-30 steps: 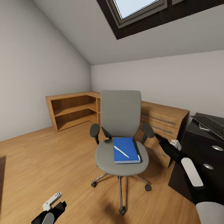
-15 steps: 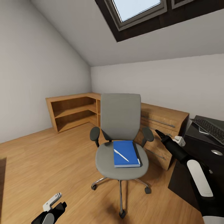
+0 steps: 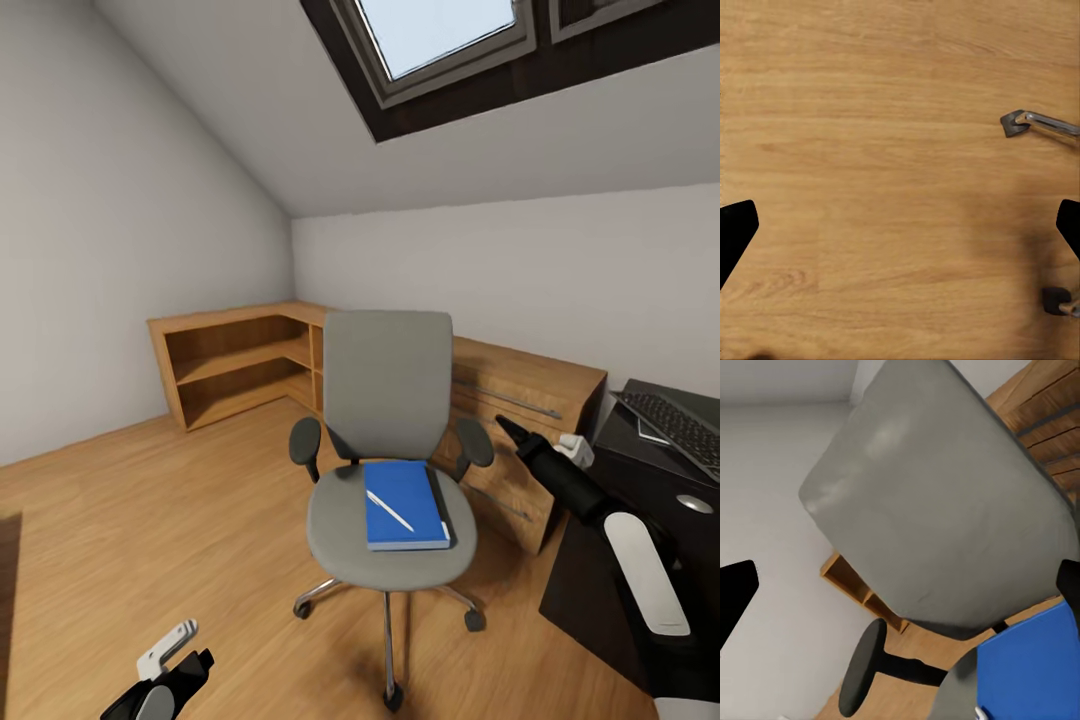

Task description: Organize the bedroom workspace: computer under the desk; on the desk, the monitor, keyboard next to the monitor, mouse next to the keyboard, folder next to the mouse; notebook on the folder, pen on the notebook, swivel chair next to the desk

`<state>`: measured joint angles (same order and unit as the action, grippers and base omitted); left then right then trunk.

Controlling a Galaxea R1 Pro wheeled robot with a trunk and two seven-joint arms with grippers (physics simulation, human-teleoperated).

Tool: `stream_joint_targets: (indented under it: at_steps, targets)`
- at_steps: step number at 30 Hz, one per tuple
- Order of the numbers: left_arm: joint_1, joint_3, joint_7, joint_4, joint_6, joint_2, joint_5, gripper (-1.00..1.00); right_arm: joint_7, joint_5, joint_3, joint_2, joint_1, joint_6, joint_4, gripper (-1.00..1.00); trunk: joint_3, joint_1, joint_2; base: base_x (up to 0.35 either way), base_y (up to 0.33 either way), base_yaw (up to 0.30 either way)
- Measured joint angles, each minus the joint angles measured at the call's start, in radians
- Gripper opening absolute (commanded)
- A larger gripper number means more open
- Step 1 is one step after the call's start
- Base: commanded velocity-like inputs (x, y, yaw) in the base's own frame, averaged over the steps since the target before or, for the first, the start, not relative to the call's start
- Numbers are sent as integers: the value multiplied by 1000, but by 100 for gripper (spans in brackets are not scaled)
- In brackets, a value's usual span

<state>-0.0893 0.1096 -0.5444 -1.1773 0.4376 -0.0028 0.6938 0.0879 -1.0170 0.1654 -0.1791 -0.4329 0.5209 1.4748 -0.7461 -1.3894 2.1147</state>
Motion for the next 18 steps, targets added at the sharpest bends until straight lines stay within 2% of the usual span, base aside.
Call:
stream_joint_targets:
  at_steps: [18]
  targets:
    - [1, -3, -5, -6, -25, -1, 2, 100, 1, 1, 0, 0, 1, 1, 9, 100, 56, 69, -126, 0, 0, 0]
